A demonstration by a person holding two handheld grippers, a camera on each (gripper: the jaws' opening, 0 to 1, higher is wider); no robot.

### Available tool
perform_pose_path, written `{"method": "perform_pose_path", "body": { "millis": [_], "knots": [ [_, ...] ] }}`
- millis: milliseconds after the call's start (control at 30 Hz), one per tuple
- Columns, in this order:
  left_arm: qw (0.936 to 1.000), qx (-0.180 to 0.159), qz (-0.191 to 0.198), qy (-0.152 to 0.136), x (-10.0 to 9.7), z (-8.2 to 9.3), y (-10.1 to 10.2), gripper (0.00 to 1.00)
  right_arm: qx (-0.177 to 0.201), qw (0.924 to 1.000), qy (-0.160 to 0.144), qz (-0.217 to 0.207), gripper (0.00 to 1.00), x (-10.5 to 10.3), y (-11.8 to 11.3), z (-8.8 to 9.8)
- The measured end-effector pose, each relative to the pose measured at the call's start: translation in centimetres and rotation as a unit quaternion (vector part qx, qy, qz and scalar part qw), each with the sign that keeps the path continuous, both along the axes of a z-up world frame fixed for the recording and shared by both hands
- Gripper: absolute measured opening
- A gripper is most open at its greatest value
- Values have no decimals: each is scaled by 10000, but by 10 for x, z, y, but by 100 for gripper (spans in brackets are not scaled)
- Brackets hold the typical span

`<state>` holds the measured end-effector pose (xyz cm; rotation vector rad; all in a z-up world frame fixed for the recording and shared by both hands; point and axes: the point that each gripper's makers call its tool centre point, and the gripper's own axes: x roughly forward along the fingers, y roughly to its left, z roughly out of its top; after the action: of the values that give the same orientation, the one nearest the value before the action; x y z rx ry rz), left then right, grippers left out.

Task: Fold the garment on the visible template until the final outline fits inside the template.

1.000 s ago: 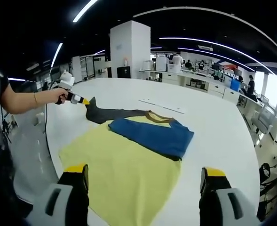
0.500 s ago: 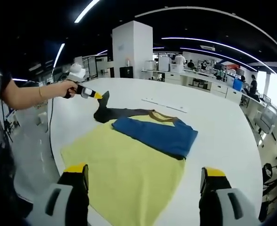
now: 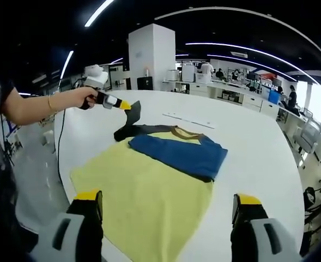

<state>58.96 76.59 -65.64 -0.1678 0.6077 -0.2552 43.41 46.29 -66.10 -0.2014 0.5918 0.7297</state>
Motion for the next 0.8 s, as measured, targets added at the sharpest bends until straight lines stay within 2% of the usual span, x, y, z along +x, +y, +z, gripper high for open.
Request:
{"method": "perform_pose_path", "body": {
  "millis": [200, 433, 567, 667, 800],
  "knots": [
    [9997, -33, -247, -62, 6, 3, -31, 0, 8, 10000, 15, -31, 100, -1, -2, -1],
    [9991, -98, -412, 2, 9, -6, -65, 0, 39, 9999, 67, -111, 100, -1, -6, -5],
    [9986, -215, -446, -161, 14, -6, -84, 0, 24, 9998, 118, -127, 100, -3, -6, -8],
    [9979, -381, -505, -145, 14, -12, -102, 0, 4, 9997, 184, -142, 100, -3, -6, -12],
    [9971, -361, -663, -117, 10, -19, -120, 0, 17, 9997, 206, -137, 100, -5, -5, -13]
  ]
}}
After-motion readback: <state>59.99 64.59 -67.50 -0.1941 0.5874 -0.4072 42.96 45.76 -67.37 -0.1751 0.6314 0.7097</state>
